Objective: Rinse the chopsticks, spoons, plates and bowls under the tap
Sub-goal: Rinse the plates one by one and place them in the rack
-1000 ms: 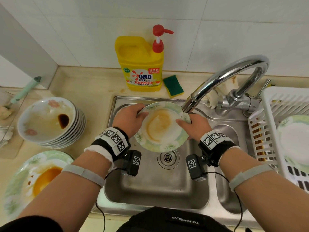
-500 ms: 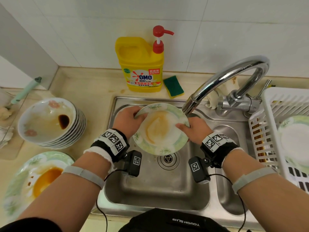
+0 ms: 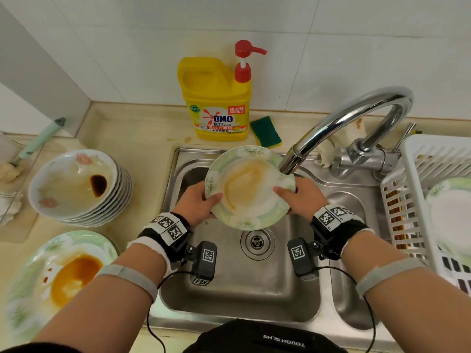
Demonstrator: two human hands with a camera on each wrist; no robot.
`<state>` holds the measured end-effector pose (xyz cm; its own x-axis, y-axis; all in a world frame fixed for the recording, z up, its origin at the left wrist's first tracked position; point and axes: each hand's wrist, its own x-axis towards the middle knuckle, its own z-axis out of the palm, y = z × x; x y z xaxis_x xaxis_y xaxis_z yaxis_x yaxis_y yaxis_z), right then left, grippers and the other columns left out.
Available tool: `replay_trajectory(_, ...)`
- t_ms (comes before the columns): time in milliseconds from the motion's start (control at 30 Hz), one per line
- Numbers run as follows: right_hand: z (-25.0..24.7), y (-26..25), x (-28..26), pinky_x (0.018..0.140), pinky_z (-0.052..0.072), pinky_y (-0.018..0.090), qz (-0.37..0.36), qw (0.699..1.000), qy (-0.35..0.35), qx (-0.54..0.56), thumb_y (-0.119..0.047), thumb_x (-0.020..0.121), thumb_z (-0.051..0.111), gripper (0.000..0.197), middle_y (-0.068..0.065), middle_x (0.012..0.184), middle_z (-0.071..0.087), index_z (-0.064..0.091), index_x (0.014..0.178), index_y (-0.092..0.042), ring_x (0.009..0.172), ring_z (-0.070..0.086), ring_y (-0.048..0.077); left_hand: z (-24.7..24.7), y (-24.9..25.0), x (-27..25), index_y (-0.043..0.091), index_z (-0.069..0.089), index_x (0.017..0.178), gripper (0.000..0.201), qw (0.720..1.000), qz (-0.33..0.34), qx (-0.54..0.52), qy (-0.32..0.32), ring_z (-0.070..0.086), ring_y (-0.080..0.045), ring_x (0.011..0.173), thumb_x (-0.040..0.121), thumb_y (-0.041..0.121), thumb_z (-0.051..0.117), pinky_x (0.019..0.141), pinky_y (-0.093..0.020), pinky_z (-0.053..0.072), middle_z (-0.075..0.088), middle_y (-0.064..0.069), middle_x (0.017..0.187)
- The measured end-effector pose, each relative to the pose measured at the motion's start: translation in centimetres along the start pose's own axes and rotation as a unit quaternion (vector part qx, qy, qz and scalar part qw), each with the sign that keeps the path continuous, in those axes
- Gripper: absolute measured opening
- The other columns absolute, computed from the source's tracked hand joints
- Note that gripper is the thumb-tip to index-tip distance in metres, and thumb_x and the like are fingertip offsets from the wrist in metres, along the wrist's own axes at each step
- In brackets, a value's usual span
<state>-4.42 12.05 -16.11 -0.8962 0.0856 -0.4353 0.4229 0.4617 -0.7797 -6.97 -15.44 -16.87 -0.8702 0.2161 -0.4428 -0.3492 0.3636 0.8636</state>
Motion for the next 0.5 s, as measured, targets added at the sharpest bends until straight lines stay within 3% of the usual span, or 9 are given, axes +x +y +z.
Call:
replay_trajectory(100, -0.3, -1.3, 0.3, 0.081, 0.057, 0.041, -0.006, 0.996, 0.036, -0.083, -0.043, 0.095, 0.066, 0.027, 0.002, 0.085, 0.07, 0.067, 0.084, -0.018, 0.085, 0.067, 0.021, -0.3, 0.6, 0.6, 0.025, 0.066, 0.109, 0.012, 0.993, 0.046, 0.111, 0.0, 0.071, -0.019, 0.101, 0.099, 0.019, 0.064, 0.084, -0.042, 0.061, 0.074, 0.001, 0.108)
replay_trajectory(200, -0.7, -3.1, 0.0, 0.073, 0.044, 0.034, 0.009, 0.984, 0.049, -0.168, -0.055, 0.096, 0.061, 0.046, -0.002, 0.07, 0.054, 0.052, 0.067, -0.019, 0.071, 0.054, 0.016, -0.3, 1.1, 0.7, 0.031, 0.064, 0.103, 0.01, 0.98, 0.071, 0.184, 0.0, 0.068, -0.012, 0.097, 0.099, 0.022, 0.063, 0.081, -0.027, 0.053, 0.071, 0.007, 0.101)
replay_trajectory(267, -0.7, -3.6, 0.0, 0.075, 0.042, 0.033, 0.02, 0.979, 0.046, -0.198, -0.056, 0.097, 0.058, 0.048, -0.004, 0.07, 0.05, 0.046, 0.066, -0.022, 0.077, 0.051, 0.02, -0.2, 1.3, 0.8, 0.031, 0.063, 0.101, 0.01, 0.979, 0.071, 0.189, 0.005, 0.067, -0.013, 0.097, 0.099, 0.022, 0.063, 0.081, -0.026, 0.051, 0.071, 0.007, 0.101)
replay_trajectory(367, -0.5, -3.2, 0.1, 0.08, 0.042, 0.034, 0.005, 0.975, 0.031, -0.219, -0.052, 0.098, 0.059, 0.039, -0.001, 0.083, 0.055, 0.052, 0.074, -0.021, 0.09, 0.054, 0.025, -0.2, 1.3, 0.8, 0.031, 0.064, 0.1, 0.01, 0.98, 0.066, 0.189, 0.007, 0.068, -0.014, 0.097, 0.099, 0.021, 0.063, 0.081, -0.026, 0.053, 0.071, 0.006, 0.101)
replay_trajectory(433, -0.5, -2.8, 0.1, 0.086, 0.047, 0.035, -0.013, 0.973, 0.01, -0.229, -0.043, 0.099, 0.061, 0.031, 0.005, 0.097, 0.065, 0.067, 0.094, -0.012, 0.101, 0.062, 0.029, -0.3, 1.2, 0.9, 0.028, 0.066, 0.103, 0.007, 0.979, 0.062, 0.196, 0.008, 0.068, -0.013, 0.095, 0.099, 0.022, 0.062, 0.073, -0.02, 0.05, 0.072, 0.004, 0.101)
replay_trajectory(500, -0.3, -2.6, 0.0, 0.089, 0.05, 0.038, -0.023, 0.969, -0.006, -0.244, -0.034, 0.097, 0.063, 0.03, 0.01, 0.103, 0.07, 0.069, 0.107, -0.006, 0.103, 0.064, 0.03, -0.4, 1.1, 0.9, 0.024, 0.068, 0.105, 0.008, 0.975, 0.063, 0.212, 0.01, 0.066, -0.011, 0.093, 0.099, 0.024, 0.062, 0.067, -0.013, 0.044, 0.072, 0.004, 0.1)
